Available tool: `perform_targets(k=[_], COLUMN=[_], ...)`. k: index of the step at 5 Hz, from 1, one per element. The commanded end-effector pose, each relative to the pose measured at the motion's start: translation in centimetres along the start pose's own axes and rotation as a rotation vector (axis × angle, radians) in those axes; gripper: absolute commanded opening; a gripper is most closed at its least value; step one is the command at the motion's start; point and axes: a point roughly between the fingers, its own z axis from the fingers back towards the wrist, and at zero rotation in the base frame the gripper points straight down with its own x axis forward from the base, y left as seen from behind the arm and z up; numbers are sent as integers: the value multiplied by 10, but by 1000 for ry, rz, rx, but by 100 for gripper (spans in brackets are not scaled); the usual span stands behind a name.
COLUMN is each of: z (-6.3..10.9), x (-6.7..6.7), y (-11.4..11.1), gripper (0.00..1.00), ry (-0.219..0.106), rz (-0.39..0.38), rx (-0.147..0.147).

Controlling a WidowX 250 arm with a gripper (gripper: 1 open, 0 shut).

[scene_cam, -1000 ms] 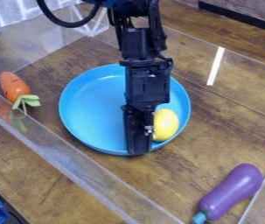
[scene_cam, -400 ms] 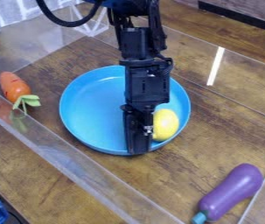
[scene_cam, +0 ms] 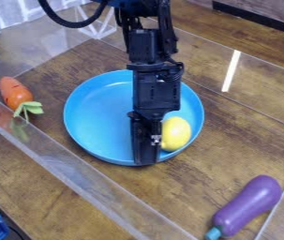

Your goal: Remove the lemon from the blue tray and put it on the table

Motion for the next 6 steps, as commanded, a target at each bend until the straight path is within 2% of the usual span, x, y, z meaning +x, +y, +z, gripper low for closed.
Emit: perform_targets(k=[1, 6], z=[14, 20], x=[-1, 11], y=[7, -4], gripper=[0, 0], ry=[-23, -5], rz=[-2, -46], rx=[35, 64])
